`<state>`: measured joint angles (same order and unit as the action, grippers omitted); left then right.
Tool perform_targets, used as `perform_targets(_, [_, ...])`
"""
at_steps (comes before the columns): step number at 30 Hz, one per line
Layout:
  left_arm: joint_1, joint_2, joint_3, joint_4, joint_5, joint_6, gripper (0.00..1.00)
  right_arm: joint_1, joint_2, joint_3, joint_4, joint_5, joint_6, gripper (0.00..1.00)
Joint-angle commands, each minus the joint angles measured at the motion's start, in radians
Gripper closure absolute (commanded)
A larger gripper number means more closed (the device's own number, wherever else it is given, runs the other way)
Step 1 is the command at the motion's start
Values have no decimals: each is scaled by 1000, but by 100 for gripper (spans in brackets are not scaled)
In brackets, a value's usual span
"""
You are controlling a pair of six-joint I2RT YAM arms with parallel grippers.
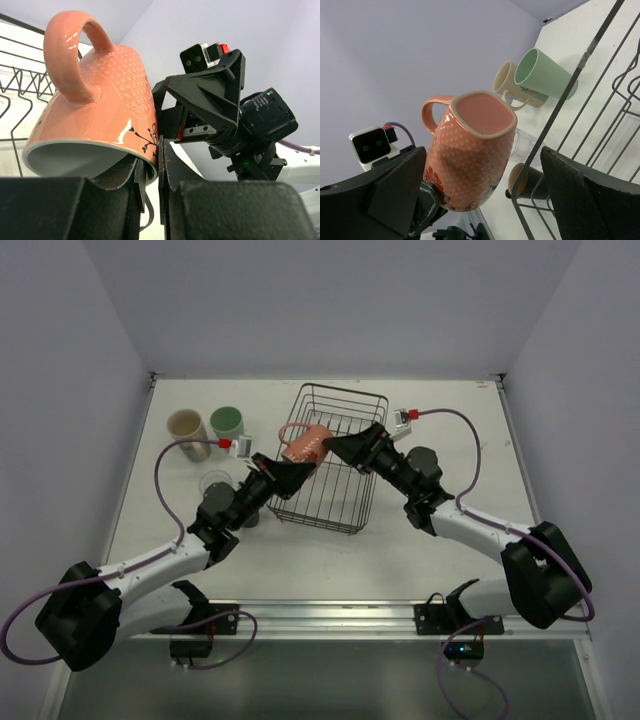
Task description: Unload the cups from the dish rack
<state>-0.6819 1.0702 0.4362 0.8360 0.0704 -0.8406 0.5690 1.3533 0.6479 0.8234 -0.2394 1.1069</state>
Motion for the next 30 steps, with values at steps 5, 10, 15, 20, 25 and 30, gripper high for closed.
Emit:
perform_targets(5, [2,-12,110,-27,15,80,100,-55,-78,-36,22,-60,-35,1])
perform_targets(10, [1,-73,249,-371,87,204,100,-153,-173,-85,-28,-110,-53,1])
perform_targets(15, [1,-176,396,-754,114,339,100,-202,-276,-57,-310,-86,-209,1])
perform_targets(20, [1,-181,562,-1084,181,422,100,-215,-338,39,-585,-28,-353,1])
perform_targets(25, [1,-167,711,-1420,331,446,100,-216,-362,116,-814,15,-498,1])
perform_targets(30, [-1,-173,746,-1668,351,459,100,-219,-373,128,-856,17,-512,1])
